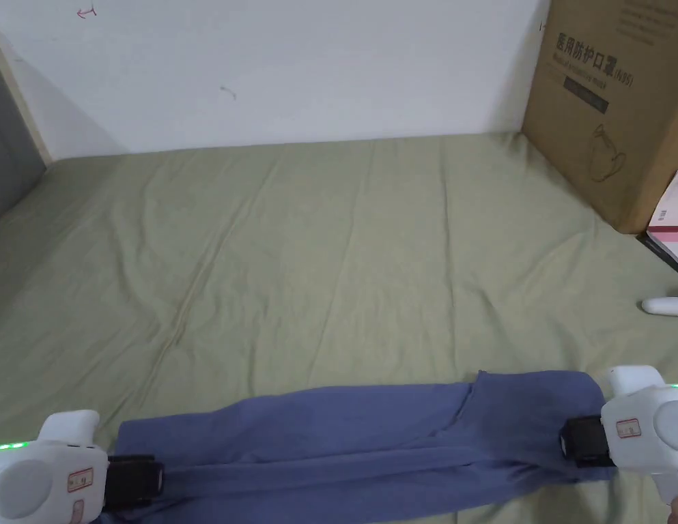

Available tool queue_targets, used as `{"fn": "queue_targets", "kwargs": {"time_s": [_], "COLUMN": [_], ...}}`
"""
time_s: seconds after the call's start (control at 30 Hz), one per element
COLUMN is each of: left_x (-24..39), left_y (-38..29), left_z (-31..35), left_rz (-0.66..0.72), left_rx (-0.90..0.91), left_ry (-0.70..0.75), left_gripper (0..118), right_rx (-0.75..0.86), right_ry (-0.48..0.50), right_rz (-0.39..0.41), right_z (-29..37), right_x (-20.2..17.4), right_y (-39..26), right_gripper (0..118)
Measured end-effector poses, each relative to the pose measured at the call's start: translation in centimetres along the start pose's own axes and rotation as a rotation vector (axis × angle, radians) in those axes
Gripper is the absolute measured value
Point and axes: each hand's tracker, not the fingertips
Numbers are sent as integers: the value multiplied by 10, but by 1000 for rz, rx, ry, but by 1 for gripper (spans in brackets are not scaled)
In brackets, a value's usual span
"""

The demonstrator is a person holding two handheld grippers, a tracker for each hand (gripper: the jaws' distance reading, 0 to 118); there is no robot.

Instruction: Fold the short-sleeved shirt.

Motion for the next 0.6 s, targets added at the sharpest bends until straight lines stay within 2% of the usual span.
{"fn": "queue_targets", "kwargs": {"time_s": [0.1, 0.17, 0.2, 0.23, 0.27, 0.3, 0.33, 0.4, 0.43, 0.5, 0.53, 0.57, 0.6], "left_x": [-13, -18, -19, -20, -21, -24, -25, -30, -38, -46, -50, -59, -65], "left_y": [12, 19, 20, 20, 20, 18, 15, 11, 7, 2, 0, -3, -3], "left_z": [21, 37, 45, 52, 57, 55, 53, 49, 41, 37, 35, 26, 24], "left_rz": [43, 93, 114, 145, 168, 172, 190, 236, 264, 323, 328, 337, 347], "left_rx": [63, 121, 144, 169, 185, 190, 196, 174, 168, 156, 157, 150, 134], "left_ry": [-24, -57, -81, -112, -134, -146, -140, -141, -156, -186, -194, -207, -213], "left_gripper": [105, 102, 86, 50, 17, 0, 0, 0, 0, 1, 15, 35, 61], "right_rx": [86, 151, 184, 213, 242, 270, 308, 344, 365, 294, 299, 281, 272], "right_ry": [-16, 15, 23, 18, 18, 18, 20, 56, 52, 96, 130, 148, 149], "right_rz": [-10, -4, 2, 17, 29, 39, 25, 53, 35, 61, 41, 45, 52], "right_z": [27, 39, 46, 54, 64, 66, 68, 59, 56, 46, 42, 37, 34], "right_x": [-8, -14, -20, -30, -46, -58, -70, -88, -99, -118, -127, -135, -142], "right_y": [13, 19, 23, 27, 28, 27, 25, 21, 20, 20, 19, 20, 21], "right_gripper": [73, 70, 55, 20, 0, 0, 0, 0, 0, 0, 0, 0, 0]}}
